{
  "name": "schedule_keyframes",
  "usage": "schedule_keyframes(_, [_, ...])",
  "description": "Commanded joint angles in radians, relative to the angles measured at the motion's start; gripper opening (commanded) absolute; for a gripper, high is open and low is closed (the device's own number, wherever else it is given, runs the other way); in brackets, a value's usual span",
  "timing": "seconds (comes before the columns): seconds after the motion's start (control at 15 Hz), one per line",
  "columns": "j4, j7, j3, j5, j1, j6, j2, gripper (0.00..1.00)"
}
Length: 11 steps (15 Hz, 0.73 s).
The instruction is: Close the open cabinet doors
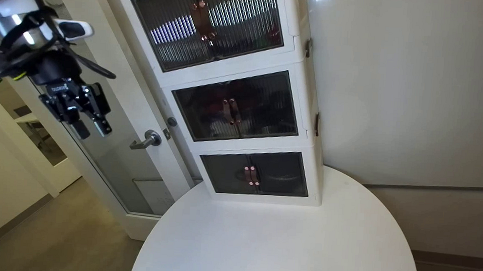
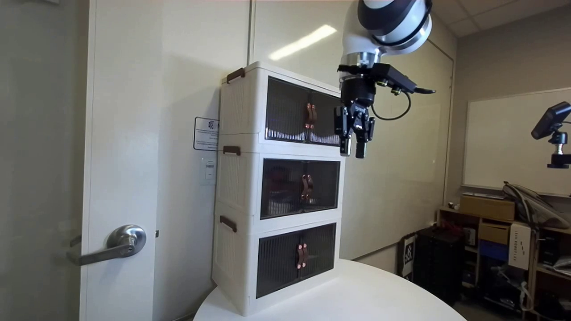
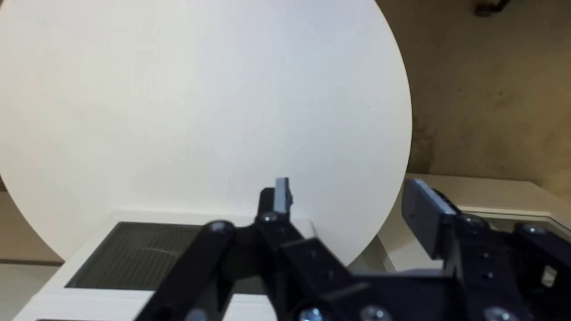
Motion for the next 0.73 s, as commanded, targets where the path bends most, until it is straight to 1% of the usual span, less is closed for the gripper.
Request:
schedule_keyframes(0.0, [-0.14, 0.0, -0.009, -0.027, 0.01, -0.076, -0.138, 0.97])
schedule_keyframes(0.07, [-0.167, -0.001, -0.01, -0.03, 0.008, -0.092, -0.168, 1.0])
schedule_keyframes(0.27, [-0.236, 0.047, -0.013, -0.019, 0.0, -0.082, -0.244, 1.0])
schedule_keyframes(0.33, [-0.171, 0.016, -0.011, -0.019, 0.005, -0.085, -0.166, 1.0])
schedule_keyframes(0.47, [-0.206, 0.028, -0.012, -0.019, 0.003, -0.085, -0.209, 1.0])
schedule_keyframes(0.67, [-0.223, 0.034, -0.012, -0.019, 0.002, -0.085, -0.227, 1.0])
